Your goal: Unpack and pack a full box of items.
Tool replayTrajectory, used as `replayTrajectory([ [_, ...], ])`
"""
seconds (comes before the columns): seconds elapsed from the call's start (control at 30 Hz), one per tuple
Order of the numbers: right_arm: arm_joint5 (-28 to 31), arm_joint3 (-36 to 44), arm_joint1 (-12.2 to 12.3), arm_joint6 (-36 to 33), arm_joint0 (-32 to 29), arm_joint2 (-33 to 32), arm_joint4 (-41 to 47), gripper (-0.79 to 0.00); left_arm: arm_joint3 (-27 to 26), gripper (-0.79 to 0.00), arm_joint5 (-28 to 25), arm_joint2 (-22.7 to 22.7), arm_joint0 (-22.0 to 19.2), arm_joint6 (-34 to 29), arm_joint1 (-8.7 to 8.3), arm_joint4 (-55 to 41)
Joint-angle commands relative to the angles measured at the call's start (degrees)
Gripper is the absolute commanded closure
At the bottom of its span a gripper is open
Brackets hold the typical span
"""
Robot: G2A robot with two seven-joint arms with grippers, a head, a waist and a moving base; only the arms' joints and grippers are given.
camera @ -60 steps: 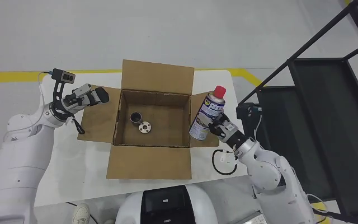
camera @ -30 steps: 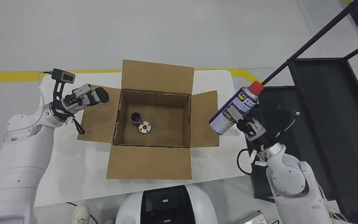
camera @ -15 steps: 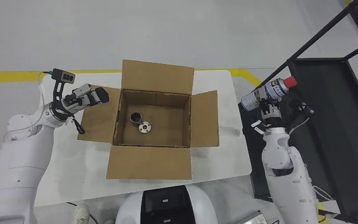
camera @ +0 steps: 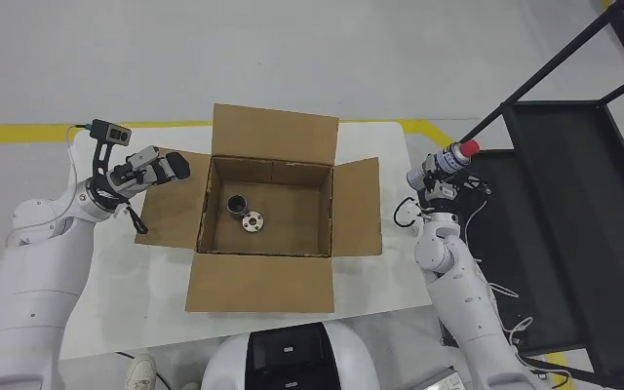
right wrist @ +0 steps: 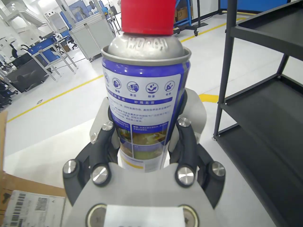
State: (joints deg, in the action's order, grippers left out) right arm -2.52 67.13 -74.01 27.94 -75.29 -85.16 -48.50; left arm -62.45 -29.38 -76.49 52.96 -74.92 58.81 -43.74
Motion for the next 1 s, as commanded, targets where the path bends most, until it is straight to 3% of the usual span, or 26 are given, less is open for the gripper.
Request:
replayTrajectory([
  [0.0, 0.0, 0.3, 0.0, -0.1, -0.1, 0.0, 0.4, 0.0, 0.0, -0.785, 0.0, 0.0, 0.0, 0.0, 0.0, 0.0],
  [0.47, 0.1, 0.6, 0.0, -0.4, -0.1, -0.2, 0.4, 0.0, 0.0, -0.785, 0.0, 0.0, 0.0, 0.0, 0.0, 0.0],
  [0.6, -3.3, -1.5, -0.4, 1.2, 1.2, 1.6, -3.5, 0.0, 0.0, -0.785, 0.0, 0.0, 0.0, 0.0, 0.0, 0.0],
  [0.77, -6.3, -7.7, -1.4, 6.5, 4.0, 5.4, -7.8, 0.0, 0.0, -0.785, 0.0, 0.0, 0.0, 0.0, 0.0, 0.0],
  [0.97, -5.9, -21.5, -3.0, 13.0, 11.2, 8.6, -8.2, 0.0, 0.0, -0.785, 0.0, 0.0, 0.0, 0.0, 0.0, 0.0],
])
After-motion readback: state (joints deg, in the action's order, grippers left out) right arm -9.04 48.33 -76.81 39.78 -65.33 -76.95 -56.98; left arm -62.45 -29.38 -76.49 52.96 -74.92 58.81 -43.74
